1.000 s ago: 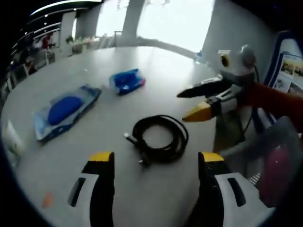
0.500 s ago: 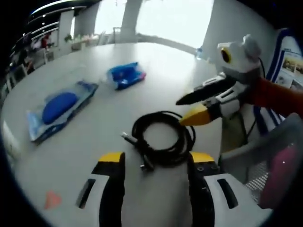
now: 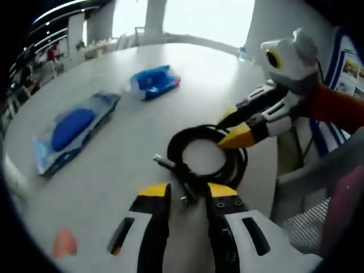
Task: Arrange the tabletop items into an orderly group along one side of the table until the central work area is clear of visible clutter.
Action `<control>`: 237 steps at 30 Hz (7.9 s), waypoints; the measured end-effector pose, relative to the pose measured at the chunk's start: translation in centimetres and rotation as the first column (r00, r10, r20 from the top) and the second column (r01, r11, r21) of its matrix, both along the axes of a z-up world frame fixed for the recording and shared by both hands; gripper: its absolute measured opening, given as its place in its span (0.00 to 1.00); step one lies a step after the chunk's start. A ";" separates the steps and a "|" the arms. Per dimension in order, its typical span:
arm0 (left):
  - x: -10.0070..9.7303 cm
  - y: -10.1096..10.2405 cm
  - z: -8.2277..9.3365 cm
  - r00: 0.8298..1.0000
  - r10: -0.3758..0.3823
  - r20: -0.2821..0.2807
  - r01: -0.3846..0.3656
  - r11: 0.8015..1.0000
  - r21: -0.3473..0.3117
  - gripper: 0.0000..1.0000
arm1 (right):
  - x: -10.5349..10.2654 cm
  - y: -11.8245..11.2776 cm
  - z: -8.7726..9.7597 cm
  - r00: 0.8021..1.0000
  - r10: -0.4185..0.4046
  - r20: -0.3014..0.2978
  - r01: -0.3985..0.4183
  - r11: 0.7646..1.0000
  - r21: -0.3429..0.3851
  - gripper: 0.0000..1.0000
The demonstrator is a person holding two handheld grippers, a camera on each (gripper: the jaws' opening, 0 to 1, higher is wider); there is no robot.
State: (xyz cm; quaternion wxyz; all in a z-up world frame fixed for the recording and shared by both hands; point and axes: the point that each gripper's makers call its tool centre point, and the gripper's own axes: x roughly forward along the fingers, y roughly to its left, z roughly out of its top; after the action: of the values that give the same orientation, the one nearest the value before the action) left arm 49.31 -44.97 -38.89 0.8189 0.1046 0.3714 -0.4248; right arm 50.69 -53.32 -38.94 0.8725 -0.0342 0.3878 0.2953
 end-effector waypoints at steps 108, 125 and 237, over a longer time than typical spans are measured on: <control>9.7 0.7 0.5 0.993 0.121 -0.013 -0.122 0.992 -0.023 0.19 | 10.8 -0.2 0.6 0.999 -0.052 -0.017 0.052 0.998 -0.019 0.16; 9.9 1.2 1.8 0.988 0.151 0.005 -0.150 0.985 -0.080 0.47 | 11.0 0.3 2.3 0.996 -0.042 0.080 0.043 0.999 -0.012 0.48; -5.1 23.7 13.7 0.839 0.512 0.186 -0.434 0.835 -0.340 0.91 | -2.0 4.7 13.6 0.898 -0.197 0.393 0.170 0.980 0.102 0.99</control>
State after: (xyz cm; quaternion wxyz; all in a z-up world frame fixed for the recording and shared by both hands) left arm 44.21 -21.24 -25.16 0.9478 -0.0531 0.2060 -0.2375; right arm 48.71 -48.60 -25.34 0.9580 -0.0288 0.1921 0.2108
